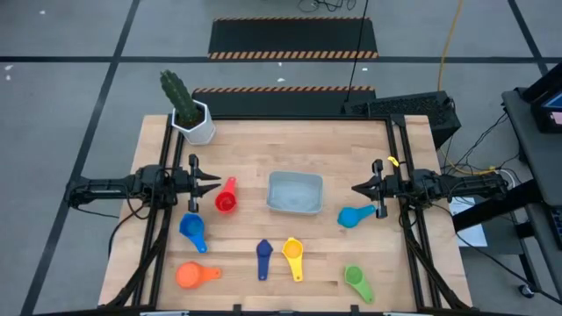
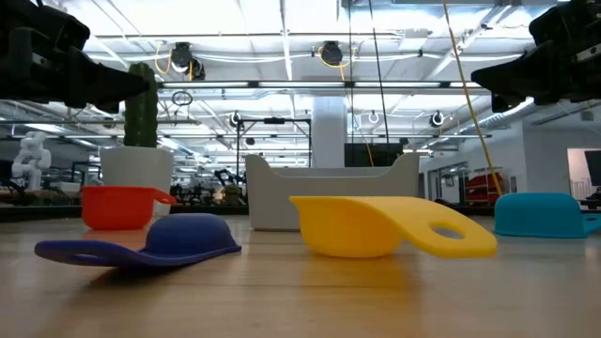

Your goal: Nest measuring cups in basket

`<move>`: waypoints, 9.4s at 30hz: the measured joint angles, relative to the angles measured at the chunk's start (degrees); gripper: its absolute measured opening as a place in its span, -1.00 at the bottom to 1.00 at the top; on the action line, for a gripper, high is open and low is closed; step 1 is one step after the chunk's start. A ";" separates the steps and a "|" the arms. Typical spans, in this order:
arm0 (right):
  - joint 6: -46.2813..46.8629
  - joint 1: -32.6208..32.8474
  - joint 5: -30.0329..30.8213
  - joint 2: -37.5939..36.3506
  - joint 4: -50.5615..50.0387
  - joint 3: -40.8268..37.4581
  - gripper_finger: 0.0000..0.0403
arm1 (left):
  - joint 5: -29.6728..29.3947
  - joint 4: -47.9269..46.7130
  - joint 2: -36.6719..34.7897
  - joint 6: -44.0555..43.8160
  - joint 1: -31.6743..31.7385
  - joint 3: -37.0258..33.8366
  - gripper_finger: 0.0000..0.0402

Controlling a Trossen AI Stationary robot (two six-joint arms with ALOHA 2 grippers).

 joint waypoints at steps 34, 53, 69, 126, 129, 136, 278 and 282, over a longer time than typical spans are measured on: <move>0.02 -0.01 0.02 -0.01 0.86 0.00 -1.00 | 0.00 0.02 0.00 1.58 0.02 -0.01 -0.54; -0.07 -0.02 0.09 1.77 7.23 5.68 -1.00 | 0.00 0.02 0.00 1.48 0.01 -0.02 -0.54; 4.80 0.15 0.02 28.10 -6.70 36.66 -1.00 | 0.00 0.02 0.00 1.49 0.02 -0.02 -0.54; 18.49 22.67 19.54 73.03 5.18 46.76 -1.00 | 4.04 -19.28 34.96 -18.89 -17.54 32.01 -0.54; 19.13 22.86 19.40 73.03 4.84 46.76 -1.00 | 2.30 -24.86 44.16 -20.35 -20.78 37.67 -0.54; 21.12 23.73 19.45 73.03 5.01 46.76 -1.00 | 1.50 -29.96 61.39 -30.78 -27.91 44.68 -0.54; 20.96 36.62 28.67 83.79 22.30 45.04 -1.00 | -49.13 -42.57 105.26 -34.31 -43.03 89.02 -0.97; 24.47 36.61 29.00 83.79 16.27 45.04 -1.00 | -41.69 -33.85 105.26 -24.19 -40.29 89.02 -0.97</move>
